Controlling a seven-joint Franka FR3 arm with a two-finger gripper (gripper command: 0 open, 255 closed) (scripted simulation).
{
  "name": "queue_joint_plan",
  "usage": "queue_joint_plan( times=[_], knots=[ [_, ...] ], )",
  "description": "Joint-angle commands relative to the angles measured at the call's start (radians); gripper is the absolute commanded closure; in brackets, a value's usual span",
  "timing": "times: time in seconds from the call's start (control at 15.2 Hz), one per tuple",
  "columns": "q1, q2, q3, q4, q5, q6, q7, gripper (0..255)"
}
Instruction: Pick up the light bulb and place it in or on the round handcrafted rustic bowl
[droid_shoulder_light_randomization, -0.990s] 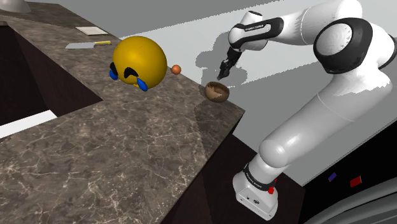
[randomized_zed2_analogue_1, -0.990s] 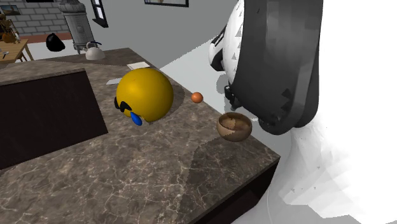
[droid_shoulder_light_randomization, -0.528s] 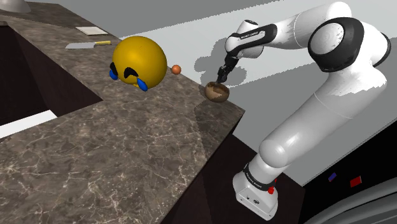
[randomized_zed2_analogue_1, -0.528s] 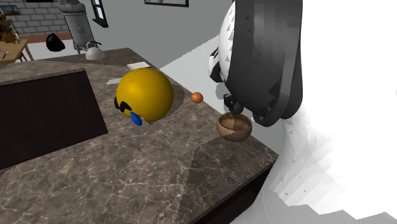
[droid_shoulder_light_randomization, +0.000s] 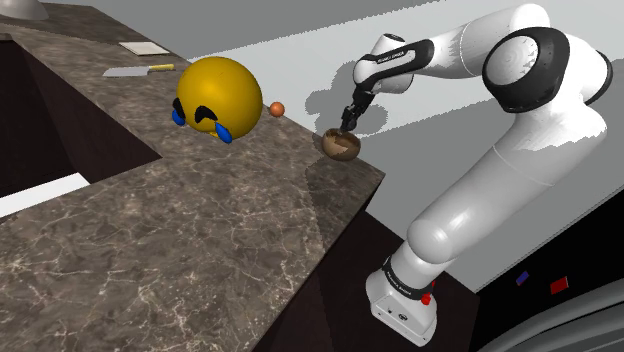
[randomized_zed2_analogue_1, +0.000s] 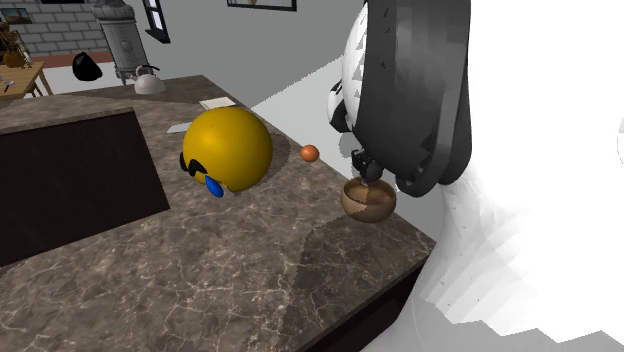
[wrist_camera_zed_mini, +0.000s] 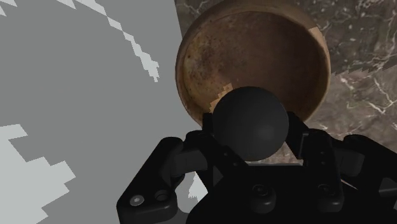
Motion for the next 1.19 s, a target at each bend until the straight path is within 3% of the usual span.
queue_joint_plan(
  times=[0.0, 0.33, 0.59, 1.12],
  knots=[
    [0.0, 0.0, 0.0, 0.0, 0.0, 0.0, 0.0, 0],
    [0.0, 0.0, 0.0, 0.0, 0.0, 0.0, 0.0, 0],
    [0.001, -0.083, 0.011, 0.042, -0.028, -0.122, 0.021, 0],
    [0.0, -0.083, 0.011, 0.042, -0.028, -0.122, 0.021, 0]
  ],
)
